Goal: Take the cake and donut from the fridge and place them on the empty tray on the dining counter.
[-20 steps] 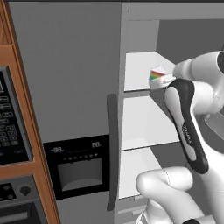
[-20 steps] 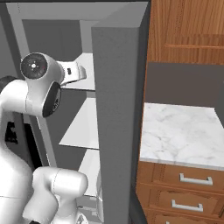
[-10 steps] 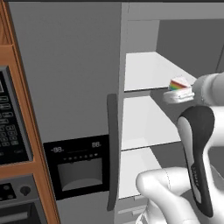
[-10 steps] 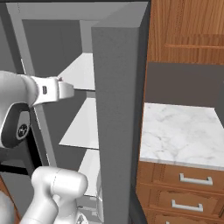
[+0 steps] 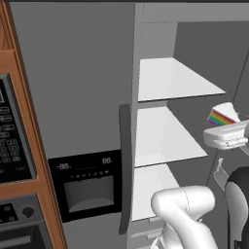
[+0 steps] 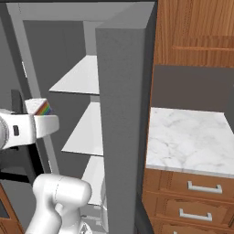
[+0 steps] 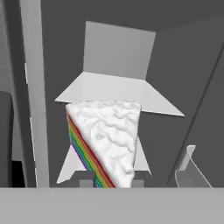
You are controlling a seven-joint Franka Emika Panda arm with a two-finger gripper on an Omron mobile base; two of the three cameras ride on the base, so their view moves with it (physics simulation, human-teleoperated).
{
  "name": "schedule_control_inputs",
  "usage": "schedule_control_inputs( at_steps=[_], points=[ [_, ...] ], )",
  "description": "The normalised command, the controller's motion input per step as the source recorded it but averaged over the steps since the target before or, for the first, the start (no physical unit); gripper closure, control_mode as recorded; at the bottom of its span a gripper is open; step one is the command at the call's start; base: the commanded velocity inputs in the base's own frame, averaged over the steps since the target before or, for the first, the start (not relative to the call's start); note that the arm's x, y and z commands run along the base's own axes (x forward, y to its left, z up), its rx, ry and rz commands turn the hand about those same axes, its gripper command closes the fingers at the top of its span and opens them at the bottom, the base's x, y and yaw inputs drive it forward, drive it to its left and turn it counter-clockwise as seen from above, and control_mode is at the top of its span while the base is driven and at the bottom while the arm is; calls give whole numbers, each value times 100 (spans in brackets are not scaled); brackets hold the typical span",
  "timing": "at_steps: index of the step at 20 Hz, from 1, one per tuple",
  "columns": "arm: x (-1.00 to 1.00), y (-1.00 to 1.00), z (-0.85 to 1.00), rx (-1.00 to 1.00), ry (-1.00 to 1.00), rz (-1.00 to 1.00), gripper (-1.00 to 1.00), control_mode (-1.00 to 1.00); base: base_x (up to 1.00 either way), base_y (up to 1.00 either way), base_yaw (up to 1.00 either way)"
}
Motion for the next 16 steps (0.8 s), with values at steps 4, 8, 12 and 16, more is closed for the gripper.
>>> schedule_control_inputs(
  at_steps=[4,8,12,16],
  points=[
    [-81,0,0,0,-1,10,100,-100,0,0,0],
    [-19,0,0,0,0,12,100,-100,0,0,0],
    [4,0,0,0,3,1,100,-100,0,0,0],
    [2,0,0,0,0,0,100,100,-3,0,0]
  ],
)
